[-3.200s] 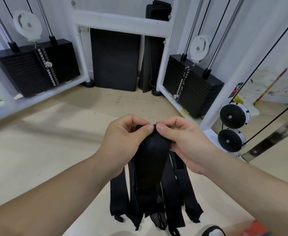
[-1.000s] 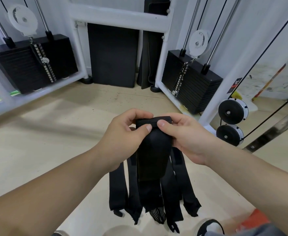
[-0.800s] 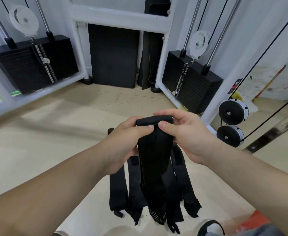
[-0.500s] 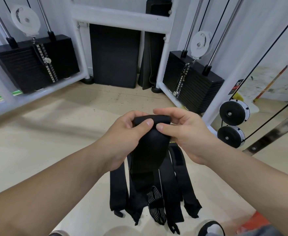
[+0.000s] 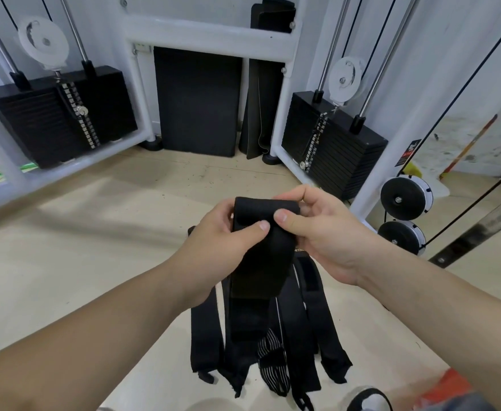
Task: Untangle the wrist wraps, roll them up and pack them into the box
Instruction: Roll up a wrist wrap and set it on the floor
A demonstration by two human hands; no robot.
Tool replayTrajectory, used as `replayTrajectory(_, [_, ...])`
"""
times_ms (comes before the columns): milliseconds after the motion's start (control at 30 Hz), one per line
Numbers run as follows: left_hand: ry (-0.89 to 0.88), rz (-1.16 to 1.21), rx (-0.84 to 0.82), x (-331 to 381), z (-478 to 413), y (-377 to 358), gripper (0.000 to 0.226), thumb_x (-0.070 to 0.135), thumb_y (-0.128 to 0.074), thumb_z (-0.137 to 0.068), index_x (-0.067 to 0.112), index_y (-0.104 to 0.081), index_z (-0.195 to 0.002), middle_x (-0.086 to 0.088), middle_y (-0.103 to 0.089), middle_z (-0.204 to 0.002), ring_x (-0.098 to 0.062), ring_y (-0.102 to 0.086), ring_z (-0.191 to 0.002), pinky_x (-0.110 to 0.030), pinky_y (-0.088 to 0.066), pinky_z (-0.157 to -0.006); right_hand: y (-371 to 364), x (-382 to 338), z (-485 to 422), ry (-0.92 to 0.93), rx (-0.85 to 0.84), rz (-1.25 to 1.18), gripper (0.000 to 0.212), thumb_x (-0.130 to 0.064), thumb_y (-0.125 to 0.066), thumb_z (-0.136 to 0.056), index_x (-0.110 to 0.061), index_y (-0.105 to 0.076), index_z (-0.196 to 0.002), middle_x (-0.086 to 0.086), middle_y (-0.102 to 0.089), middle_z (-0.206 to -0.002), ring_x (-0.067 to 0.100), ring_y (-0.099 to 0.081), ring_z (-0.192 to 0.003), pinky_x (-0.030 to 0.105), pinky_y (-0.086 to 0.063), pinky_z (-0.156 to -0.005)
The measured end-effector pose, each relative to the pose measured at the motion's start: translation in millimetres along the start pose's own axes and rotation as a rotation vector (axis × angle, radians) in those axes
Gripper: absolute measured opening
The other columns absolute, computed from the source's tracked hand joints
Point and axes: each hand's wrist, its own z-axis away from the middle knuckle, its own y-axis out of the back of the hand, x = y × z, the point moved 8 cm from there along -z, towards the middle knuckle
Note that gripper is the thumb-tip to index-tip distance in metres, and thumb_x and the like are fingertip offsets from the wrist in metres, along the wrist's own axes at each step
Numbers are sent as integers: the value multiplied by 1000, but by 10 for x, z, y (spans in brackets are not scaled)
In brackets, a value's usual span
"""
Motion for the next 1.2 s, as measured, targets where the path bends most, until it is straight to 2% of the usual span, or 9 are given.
replayTrajectory(133, [152,192,-83,-84,15,-84,32,41,-63,-104,22,-66,-130,-3,-80,-118,-20,-76,-111,-45,-57,-103,6,-106,53,152,30,182,28,11,-74,-91,-11,-72,-108,21,-75,-109,30,-75,-94,38,-66,-84])
replayTrajectory(200, [118,131,-60,-71,-2,-41,36,47,-62,-103,21,-66,-128,-5,-79,-118,-21,-77,-110,-47,-58,-104,-10,-135,76,187,33,266,29,12,-76,-88,-11,-73,-106,19,-77,-105,29,-77,-91,39,-66,-85])
replayTrajectory(300, [58,132,6,-27,-7,12,26,41,-67,-102,25,-68,-122,-5,-79,-115,-22,-77,-108,-44,-61,-98,-26,-108,77,119,23,173,35,11,-75,-89,-13,-71,-113,12,-79,-105,26,-78,-91,37,-66,-84])
replayTrajectory(433, [-56,112,46,56,17,14,13,26,-69,-102,26,-69,-115,-7,-78,-106,-27,-77,-100,-43,-66,-86,-146,-7,70,-64,-62,-39,26,-14,-61,-105,-18,-67,-130,10,-76,-127,27,-74,-116,43,-60,-100])
replayTrajectory(600, [-163,15,28,104,101,-42,12,23,-68,-102,30,-65,-111,0,-76,-97,-18,-74,-86,-38,-64,-75,-171,254,3,-143,-34,117,47,-64,-48,-104,-32,-66,-133,0,-77,-126,21,-71,-123,50,-51,-112])
replayTrajectory(767, [-120,3,-11,75,148,-135,15,36,-63,-103,36,-57,-117,4,-73,-106,-12,-73,-92,-32,-63,-78,-148,234,12,-150,-15,140,48,-62,-45,-105,-27,-66,-130,5,-76,-126,24,-71,-123,53,-50,-113])
replayTrajectory(933, [-115,6,-57,55,171,-137,13,38,-60,-105,39,-57,-118,7,-73,-108,-9,-74,-95,-24,-58,-75,-210,220,93,-170,-142,89,52,-57,-39,-110,-21,-61,-140,10,-72,-134,25,-69,-127,53,-46,-117])
replayTrajectory(1100, [-172,-169,-16,28,180,-99,12,29,-60,-106,37,-55,-113,5,-71,-106,-13,-71,-98,-38,-62,-87,-219,395,91,-262,-218,165,65,-73,-41,-100,-29,-54,-146,6,-67,-142,21,-68,-128,49,-50,-114])
replayTrajectory(1200, [-205,-201,32,63,190,-93,16,24,-62,-104,37,-57,-110,4,-71,-103,-15,-71,-96,-45,-63,-89,-141,388,57,-255,-185,408,69,-86,-34,-92,-39,-57,-137,2,-73,-130,22,-74,-116,49,-56,-107])
